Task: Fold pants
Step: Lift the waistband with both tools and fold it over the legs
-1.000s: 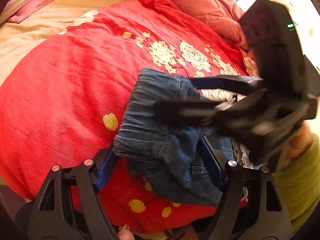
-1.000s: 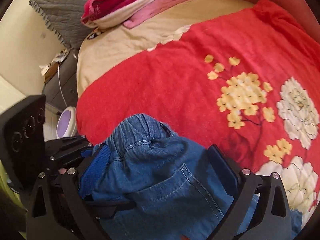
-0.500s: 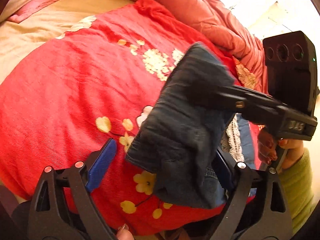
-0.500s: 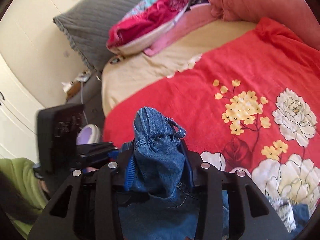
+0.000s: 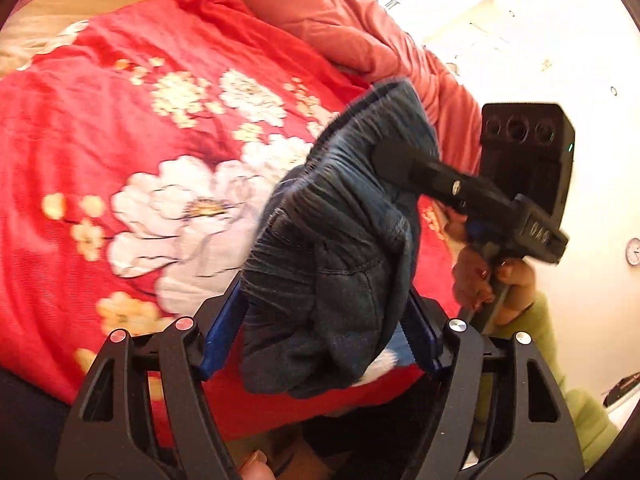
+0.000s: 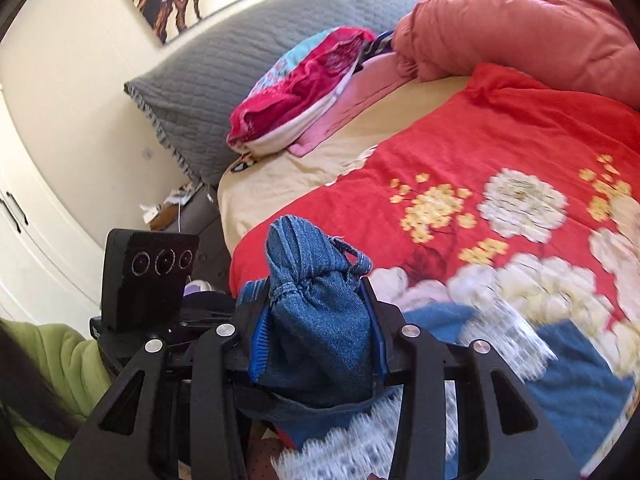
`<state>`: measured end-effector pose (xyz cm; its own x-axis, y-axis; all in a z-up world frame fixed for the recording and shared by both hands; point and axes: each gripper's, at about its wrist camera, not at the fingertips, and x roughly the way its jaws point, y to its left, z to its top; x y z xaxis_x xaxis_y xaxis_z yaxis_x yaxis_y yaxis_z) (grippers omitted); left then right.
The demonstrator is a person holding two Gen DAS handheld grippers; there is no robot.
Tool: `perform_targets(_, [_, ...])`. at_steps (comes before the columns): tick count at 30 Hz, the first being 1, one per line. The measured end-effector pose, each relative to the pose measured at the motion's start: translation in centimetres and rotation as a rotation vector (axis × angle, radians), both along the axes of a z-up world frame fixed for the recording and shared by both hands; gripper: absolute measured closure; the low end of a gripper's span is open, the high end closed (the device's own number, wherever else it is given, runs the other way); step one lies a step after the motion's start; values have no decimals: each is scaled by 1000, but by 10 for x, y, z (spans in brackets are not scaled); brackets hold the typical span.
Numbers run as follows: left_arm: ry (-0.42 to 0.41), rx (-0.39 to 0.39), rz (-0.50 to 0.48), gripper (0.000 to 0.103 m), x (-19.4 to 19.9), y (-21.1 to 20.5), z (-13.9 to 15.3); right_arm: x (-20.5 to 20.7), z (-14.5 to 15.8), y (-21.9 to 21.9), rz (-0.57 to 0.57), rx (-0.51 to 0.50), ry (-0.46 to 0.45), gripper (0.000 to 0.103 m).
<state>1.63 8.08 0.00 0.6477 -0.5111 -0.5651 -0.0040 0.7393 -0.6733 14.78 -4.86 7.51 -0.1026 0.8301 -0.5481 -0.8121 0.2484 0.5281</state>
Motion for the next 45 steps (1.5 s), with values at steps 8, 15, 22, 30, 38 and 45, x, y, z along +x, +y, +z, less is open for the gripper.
perform_targets(8, [-10, -8, -4, 39, 23, -34, 10, 15, -5, -55, -107, 86, 7, 60])
perform_targets(15, [-94, -89, -95, 39, 19, -59, 17, 32, -9, -91, -221, 118, 67, 35])
perform_targets(22, [-124, 52, -263, 38, 11, -93, 23, 24, -1, -132, -374, 26, -33, 29])
perform_targets(30, [-31, 352, -99, 38, 17, -77, 3, -21, -27, -123, -346, -251, -179, 28])
perform_targets(38, [-8, 484, -170, 35, 14, -103, -25, -37, -55, -121, -330, -492, -284, 20])
perform_targets(45, [-148, 491, -121, 35, -5, -93, 10, -32, -31, -138, -365, -320, -246, 19])
